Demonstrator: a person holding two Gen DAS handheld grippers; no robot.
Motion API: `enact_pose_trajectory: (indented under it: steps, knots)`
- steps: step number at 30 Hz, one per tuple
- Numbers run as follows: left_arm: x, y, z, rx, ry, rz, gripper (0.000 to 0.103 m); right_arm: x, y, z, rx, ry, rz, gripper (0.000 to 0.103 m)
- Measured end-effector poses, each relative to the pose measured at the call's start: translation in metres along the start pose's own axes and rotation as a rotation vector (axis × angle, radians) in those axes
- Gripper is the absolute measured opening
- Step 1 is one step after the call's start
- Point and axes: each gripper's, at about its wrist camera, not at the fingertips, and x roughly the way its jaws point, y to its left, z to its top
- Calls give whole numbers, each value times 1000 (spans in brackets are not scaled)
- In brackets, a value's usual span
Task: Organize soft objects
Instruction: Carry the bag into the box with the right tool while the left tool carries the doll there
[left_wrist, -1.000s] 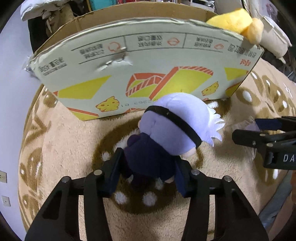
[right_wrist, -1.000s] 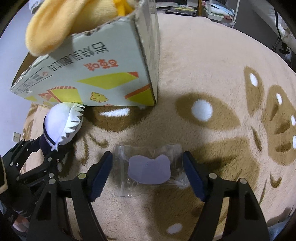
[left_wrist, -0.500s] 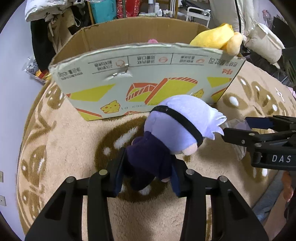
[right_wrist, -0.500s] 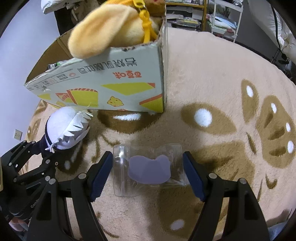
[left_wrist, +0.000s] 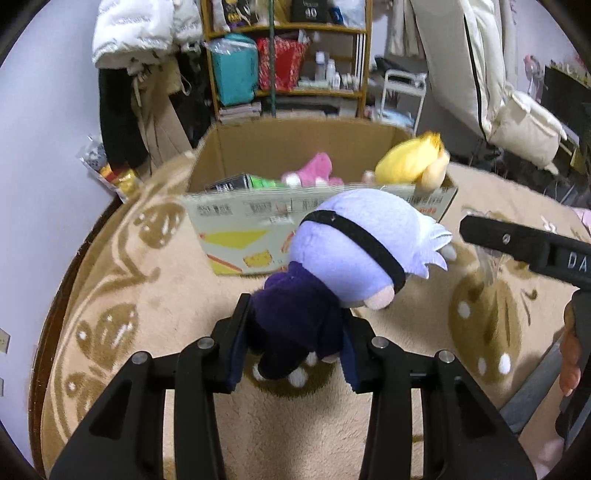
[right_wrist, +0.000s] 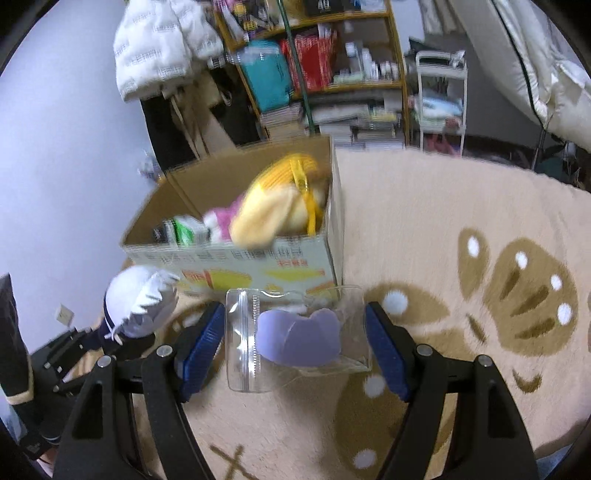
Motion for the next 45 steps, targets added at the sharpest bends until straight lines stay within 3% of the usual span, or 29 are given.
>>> enact_pose_trajectory:
  steps: [7, 18, 32, 45]
  knots:
    - [-20, 8, 7, -38, -94, 9, 40, -24, 2, 21, 3, -148, 53, 81]
    - [-41, 22, 40, -55, -233, 53, 40, -27, 17, 50, -53, -254, 55, 81]
    - [-12, 26, 88, -10, -264, 106, 41, 5, 39, 85, -159, -267, 50, 81]
    - [26, 24, 90, -6, -201, 90, 45, 31, 44, 92, -178, -276, 56, 81]
